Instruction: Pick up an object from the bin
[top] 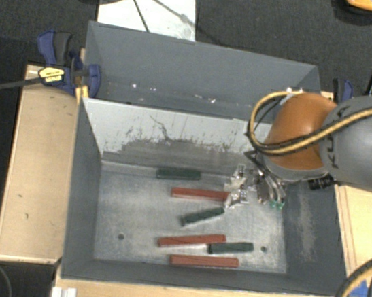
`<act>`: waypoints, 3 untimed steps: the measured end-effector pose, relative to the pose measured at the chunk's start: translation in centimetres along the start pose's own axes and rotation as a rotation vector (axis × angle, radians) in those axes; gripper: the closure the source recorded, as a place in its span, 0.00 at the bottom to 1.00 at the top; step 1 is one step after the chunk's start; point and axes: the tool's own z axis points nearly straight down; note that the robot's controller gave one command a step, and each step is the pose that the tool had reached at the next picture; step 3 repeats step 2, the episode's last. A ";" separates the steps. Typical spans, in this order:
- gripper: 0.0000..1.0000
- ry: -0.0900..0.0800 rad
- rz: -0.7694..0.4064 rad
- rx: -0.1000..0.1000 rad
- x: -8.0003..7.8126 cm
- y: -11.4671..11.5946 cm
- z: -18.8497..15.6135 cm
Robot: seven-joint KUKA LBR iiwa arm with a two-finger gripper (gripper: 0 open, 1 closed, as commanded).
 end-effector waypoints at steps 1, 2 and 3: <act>1.00 0.000 -0.001 0.000 0.0 0.0 0.0; 1.00 0.002 -0.056 0.000 0.3 3.4 -15.6; 1.00 0.002 -0.056 0.000 0.3 3.4 -15.6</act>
Offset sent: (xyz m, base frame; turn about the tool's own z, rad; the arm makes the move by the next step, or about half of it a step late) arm -0.0059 0.0338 0.1546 -0.0499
